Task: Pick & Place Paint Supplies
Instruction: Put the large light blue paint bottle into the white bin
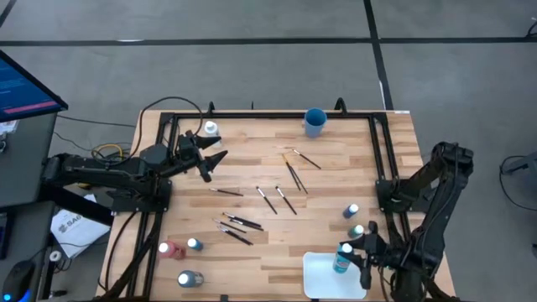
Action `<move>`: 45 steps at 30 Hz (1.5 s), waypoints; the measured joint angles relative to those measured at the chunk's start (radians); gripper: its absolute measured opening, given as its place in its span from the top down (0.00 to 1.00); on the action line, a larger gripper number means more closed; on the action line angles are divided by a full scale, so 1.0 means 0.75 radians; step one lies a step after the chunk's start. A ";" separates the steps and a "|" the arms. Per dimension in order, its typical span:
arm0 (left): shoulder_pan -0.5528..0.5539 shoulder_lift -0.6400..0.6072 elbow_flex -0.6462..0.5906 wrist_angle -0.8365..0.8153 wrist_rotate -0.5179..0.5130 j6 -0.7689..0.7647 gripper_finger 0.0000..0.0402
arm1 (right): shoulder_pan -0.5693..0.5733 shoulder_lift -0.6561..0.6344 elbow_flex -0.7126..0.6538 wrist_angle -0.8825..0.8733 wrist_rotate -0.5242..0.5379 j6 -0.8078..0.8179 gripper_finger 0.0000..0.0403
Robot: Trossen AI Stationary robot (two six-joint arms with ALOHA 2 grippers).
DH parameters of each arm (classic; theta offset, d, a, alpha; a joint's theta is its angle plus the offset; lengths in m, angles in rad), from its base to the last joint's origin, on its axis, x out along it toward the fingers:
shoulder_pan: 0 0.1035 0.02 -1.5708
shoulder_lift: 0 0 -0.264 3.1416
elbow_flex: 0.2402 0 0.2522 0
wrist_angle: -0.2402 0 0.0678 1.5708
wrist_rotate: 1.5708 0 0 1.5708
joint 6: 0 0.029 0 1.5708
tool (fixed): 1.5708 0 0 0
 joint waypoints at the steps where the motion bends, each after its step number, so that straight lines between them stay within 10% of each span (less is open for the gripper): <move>1: 0.000 0.000 0.000 0.000 -0.002 0.000 0.30 | 0.000 0.008 0.000 -0.001 0.001 0.005 0.71; 16: 0.000 0.001 0.000 0.003 -0.023 -0.001 0.30 | -0.162 0.074 0.001 0.357 -0.038 -0.520 0.71; 45: 0.000 0.001 0.000 0.010 -0.022 0.000 0.30 | -0.259 0.249 0.001 0.719 -0.036 -0.719 0.71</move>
